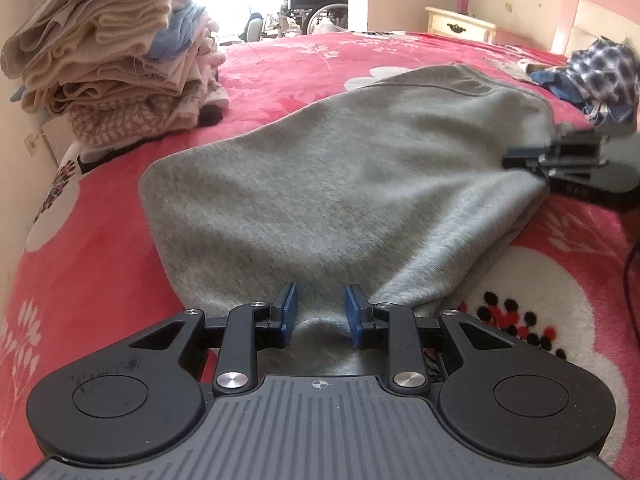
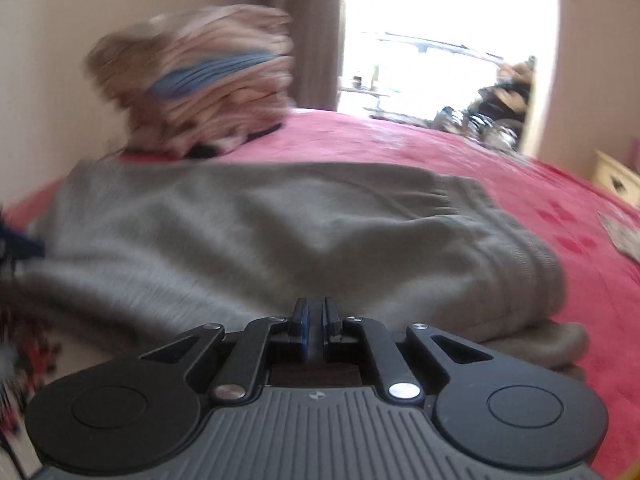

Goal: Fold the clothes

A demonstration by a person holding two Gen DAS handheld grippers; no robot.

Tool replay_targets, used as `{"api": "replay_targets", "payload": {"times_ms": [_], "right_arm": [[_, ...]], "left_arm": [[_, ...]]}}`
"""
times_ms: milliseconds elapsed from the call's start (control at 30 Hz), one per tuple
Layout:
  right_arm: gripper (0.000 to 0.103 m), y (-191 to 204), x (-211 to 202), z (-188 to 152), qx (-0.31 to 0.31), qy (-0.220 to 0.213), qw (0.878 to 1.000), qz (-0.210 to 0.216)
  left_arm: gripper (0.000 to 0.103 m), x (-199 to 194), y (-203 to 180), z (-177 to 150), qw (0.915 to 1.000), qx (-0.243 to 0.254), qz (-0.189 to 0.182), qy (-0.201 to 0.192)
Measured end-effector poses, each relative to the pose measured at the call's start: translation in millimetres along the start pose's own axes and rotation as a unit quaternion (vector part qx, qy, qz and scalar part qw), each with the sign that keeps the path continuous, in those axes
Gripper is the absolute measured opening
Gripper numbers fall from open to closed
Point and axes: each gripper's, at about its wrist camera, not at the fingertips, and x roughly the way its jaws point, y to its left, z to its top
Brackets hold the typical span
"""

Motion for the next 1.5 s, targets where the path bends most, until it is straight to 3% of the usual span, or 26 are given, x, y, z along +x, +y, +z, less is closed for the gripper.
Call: {"api": "replay_targets", "payload": {"times_ms": [100, 233, 367, 533, 600, 733, 933, 1033, 1100, 1267, 1400, 1500], "right_arm": [[0.011, 11.1, -13.4, 19.2, 0.013, -0.043, 0.998, 0.046], [0.011, 57.9, -24.6, 29.9, -0.058, -0.079, 0.984, 0.149], [0.013, 100.0, -4.9, 11.6, -0.123, -0.056, 0.967, 0.216], [0.015, 105.7, 15.2, -4.8, -0.143, -0.040, 0.962, 0.228], [0.021, 107.0, 11.5, -1.5, -0.144, -0.053, 0.961, 0.231], [0.030, 113.4, 9.2, 3.3, -0.157, -0.064, 0.951, 0.260], [0.047, 133.4, -7.8, 12.1, -0.185, -0.061, 0.921, 0.339], [0.050, 149.5, -8.6, 7.8, -0.220, -0.054, 0.910, 0.348], [0.056, 161.2, -4.3, 3.0, -0.248, -0.040, 0.905, 0.342], [0.074, 185.6, -5.0, -10.0, -0.305, -0.021, 0.895, 0.326], [0.075, 197.9, -4.4, -18.6, -0.335, -0.029, 0.891, 0.304], [0.075, 205.7, 0.8, -20.1, -0.330, -0.031, 0.898, 0.289]], "left_arm": [[0.027, 0.3, 0.6, 0.7, 1.0000, 0.005, -0.001, 0.002], [0.027, 0.5, 2.5, 3.5, 0.9999, 0.000, -0.006, 0.010], [0.027, 0.6, 9.1, 8.3, 0.9993, -0.024, -0.019, 0.024], [0.028, -16.5, 39.6, 22.8, 0.9929, -0.106, -0.049, 0.024], [0.038, -26.1, 58.0, 28.5, 0.9888, -0.141, -0.049, 0.006], [0.044, -15.2, 101.4, 31.5, 0.9763, -0.215, -0.025, -0.003], [0.045, 20.0, 145.6, 23.0, 0.9415, -0.330, -0.062, 0.023], [0.045, 30.6, 158.5, 20.6, 0.9249, -0.371, -0.081, 0.026], [0.046, 36.7, 163.5, 20.5, 0.9206, -0.379, -0.090, 0.027], [0.048, 54.0, 167.6, 23.7, 0.9179, -0.383, -0.098, 0.032], [0.052, 61.5, 165.2, 28.1, 0.9175, -0.384, -0.099, 0.030], [0.052, 61.6, 159.2, 31.6, 0.9213, -0.377, -0.091, 0.027]]}}
